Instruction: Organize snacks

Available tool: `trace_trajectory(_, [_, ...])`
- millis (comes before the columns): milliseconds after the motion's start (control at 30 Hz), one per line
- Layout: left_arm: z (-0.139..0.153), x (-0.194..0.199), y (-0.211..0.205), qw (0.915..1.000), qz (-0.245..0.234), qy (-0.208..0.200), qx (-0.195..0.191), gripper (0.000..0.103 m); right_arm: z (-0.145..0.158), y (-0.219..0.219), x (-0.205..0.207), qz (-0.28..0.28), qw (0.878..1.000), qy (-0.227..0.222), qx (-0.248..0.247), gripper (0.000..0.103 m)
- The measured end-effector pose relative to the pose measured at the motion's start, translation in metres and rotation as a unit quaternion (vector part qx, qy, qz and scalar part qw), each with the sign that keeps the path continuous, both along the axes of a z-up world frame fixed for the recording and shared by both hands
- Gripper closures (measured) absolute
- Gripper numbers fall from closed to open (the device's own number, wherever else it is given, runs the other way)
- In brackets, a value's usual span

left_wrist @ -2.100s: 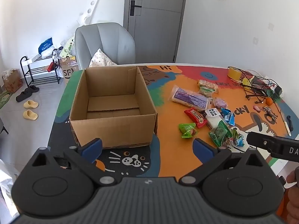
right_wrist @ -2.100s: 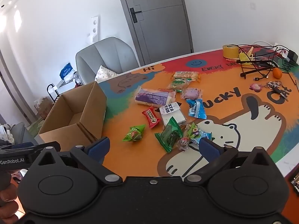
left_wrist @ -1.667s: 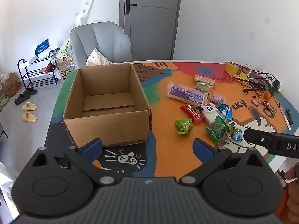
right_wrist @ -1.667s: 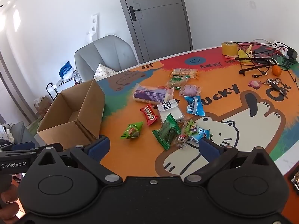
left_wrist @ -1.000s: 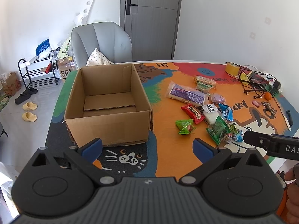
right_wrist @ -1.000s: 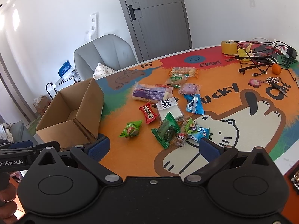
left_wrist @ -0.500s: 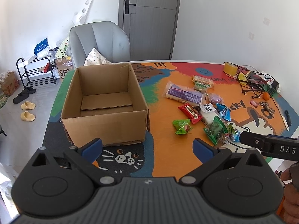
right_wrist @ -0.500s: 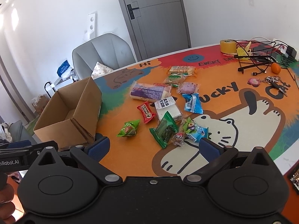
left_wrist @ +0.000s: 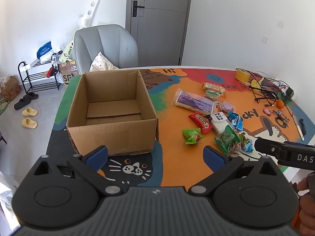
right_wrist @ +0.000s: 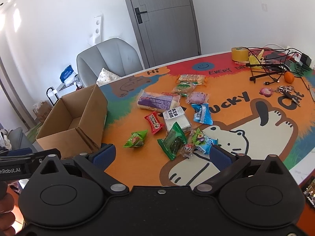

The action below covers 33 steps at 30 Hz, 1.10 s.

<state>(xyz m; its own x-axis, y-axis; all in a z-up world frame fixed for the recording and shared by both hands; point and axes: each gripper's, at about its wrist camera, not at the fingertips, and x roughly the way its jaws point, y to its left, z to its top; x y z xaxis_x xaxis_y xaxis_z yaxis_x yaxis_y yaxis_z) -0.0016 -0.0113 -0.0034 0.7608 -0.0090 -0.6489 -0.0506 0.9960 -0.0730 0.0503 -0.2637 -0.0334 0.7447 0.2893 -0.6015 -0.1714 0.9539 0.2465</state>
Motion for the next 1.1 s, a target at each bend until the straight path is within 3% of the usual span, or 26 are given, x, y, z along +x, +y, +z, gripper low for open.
trace_trajectory(733, [0.007,-0.003,0.005,0.9998,0.005,-0.017,-0.004,0.001,0.005,-0.003,-0.002,0.005,1.000,-0.005,0.008,0.000])
trace_trajectory(1100, [0.003,0.008,-0.008,0.9993,0.008,-0.036,-0.003,0.001,-0.011,-0.015,0.011,-0.005,1.000,-0.011,0.006,0.000])
